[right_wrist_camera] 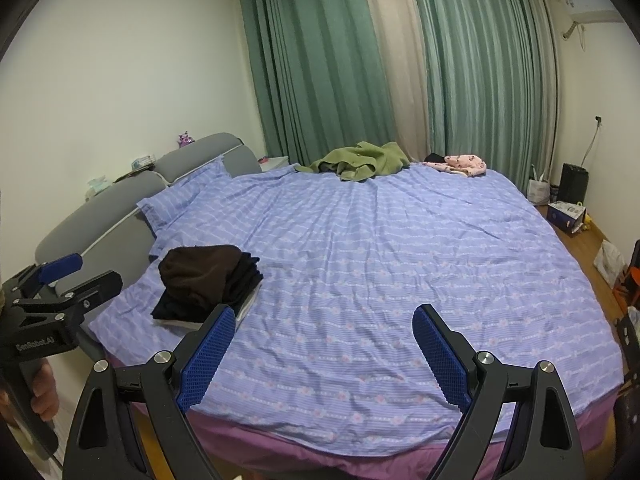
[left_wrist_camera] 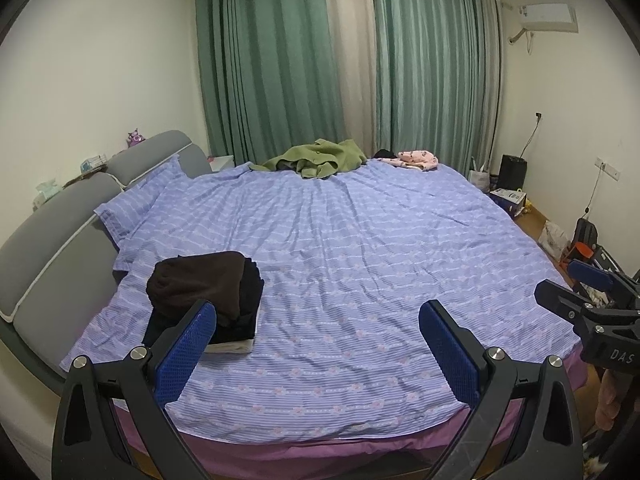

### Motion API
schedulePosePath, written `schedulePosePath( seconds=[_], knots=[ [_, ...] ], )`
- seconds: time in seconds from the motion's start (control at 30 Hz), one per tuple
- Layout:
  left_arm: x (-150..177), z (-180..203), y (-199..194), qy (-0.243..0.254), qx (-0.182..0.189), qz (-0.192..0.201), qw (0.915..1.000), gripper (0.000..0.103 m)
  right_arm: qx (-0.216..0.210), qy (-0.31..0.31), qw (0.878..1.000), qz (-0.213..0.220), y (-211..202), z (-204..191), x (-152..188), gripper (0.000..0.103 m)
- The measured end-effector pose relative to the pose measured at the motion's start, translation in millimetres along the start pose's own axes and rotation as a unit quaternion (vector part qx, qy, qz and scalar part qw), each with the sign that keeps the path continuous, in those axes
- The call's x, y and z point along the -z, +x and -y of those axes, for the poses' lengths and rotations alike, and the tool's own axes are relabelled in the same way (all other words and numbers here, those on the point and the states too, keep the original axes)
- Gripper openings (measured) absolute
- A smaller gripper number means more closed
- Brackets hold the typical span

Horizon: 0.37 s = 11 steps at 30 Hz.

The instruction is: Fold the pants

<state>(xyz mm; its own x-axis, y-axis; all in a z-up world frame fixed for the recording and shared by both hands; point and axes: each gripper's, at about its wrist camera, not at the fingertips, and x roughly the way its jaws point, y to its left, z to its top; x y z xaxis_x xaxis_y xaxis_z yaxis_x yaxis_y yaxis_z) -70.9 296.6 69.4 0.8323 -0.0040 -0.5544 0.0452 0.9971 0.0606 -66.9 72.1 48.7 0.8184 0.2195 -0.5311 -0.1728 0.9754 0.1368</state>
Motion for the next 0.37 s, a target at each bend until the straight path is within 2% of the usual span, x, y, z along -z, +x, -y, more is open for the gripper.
schedulePosePath(
  seconds=[0.37],
  knots=[
    [0.1,2.3,-3.5,-0.006,-0.003,0.0,1.0,0.103,0.001,0.001,1.0,0.0,-3.1,-0.7,1.6,0.091]
  ],
)
